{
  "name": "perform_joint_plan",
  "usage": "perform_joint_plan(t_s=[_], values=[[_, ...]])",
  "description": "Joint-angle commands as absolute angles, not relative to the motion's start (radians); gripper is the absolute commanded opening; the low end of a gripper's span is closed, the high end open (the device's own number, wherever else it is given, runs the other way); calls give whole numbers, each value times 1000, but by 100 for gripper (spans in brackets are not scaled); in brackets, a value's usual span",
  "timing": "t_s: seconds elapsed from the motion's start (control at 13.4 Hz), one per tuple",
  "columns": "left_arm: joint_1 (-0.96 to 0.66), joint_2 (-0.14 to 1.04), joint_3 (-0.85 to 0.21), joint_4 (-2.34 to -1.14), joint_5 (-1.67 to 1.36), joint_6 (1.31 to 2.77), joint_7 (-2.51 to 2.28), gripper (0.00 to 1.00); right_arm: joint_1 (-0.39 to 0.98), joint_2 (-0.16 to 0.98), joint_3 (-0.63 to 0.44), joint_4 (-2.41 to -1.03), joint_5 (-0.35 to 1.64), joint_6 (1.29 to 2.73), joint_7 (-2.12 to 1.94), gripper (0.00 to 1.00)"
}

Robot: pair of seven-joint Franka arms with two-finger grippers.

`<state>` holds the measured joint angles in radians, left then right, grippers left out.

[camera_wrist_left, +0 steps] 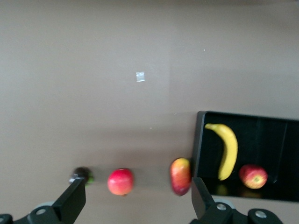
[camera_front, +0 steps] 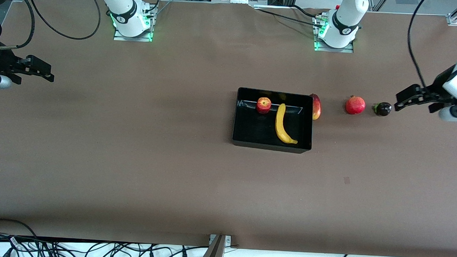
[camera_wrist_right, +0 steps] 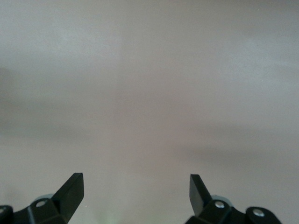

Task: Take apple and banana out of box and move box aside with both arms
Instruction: 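Move the left gripper over the black box toward the red apple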

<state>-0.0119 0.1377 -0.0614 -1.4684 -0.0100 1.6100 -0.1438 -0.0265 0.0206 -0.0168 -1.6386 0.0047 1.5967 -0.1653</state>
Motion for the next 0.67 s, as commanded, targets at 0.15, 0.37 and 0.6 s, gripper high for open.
perform_joint_plan(t_s=[0.15, 0.37, 0.6], values=[[-67, 228, -164, -1575, -23, 1673, -371, 100, -34, 21, -15, -1626, 14, 1585, -173, 100], [-135, 317, -170, -1588, -23, 1777, -498, 100, -34, 21, -15, -1626, 14, 1585, -173, 100], [-175, 391, -215, -1656, -20, 1958, -668, 100, -34, 21, -15, -1626, 14, 1585, -173, 100]])
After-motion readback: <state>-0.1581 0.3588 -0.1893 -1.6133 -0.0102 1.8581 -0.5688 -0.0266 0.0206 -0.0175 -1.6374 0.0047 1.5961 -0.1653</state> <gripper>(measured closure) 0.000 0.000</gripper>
